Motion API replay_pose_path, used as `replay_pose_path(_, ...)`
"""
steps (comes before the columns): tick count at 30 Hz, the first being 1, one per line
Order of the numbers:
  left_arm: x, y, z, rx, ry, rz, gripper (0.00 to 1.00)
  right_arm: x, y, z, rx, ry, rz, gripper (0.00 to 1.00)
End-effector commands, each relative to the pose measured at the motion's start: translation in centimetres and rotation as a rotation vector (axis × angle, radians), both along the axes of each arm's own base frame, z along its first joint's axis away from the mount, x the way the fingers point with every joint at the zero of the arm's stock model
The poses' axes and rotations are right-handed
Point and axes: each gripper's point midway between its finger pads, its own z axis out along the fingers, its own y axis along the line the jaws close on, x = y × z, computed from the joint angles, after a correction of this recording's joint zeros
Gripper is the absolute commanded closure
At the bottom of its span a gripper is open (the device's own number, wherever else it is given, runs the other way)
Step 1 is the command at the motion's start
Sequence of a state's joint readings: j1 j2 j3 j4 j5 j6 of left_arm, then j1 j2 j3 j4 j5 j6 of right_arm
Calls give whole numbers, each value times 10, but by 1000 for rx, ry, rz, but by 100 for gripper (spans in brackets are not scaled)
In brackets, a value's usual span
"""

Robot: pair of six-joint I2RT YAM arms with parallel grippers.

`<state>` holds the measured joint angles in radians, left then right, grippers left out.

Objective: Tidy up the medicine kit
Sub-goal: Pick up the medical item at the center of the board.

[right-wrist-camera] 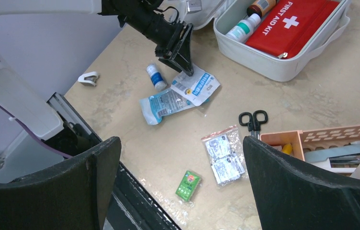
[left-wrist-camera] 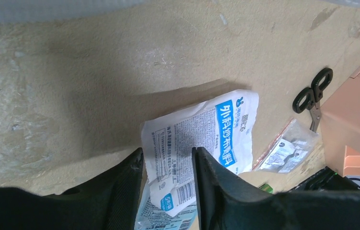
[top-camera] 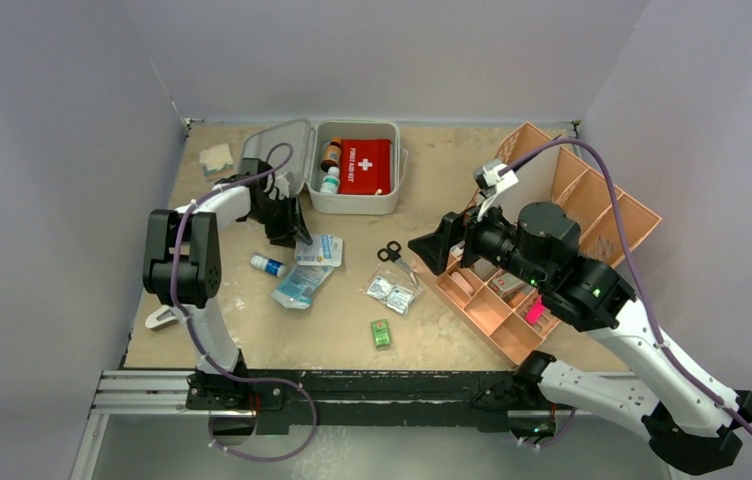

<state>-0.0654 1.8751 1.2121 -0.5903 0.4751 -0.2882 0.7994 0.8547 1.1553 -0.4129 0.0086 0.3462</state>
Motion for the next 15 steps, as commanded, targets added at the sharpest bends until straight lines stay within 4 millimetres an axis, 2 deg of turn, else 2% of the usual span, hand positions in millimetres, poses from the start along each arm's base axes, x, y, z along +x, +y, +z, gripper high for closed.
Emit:
replay_pose_path(1,6,-6,6,-53,-25,1,64,-1,-1,12,25,-45,6,1)
replay_pose_path(5,6,-8,23,-69,-65,-4,87,-1,-1,11,23,-42,5,1)
replay_pose_path(8,5,-12,48,-93,-119,-13,100,0,-1,10,22,-40,4,1)
replay_pose_path(15,7,-17,116,-124,-326,-104,100,3,5,11,27,-36,10,1)
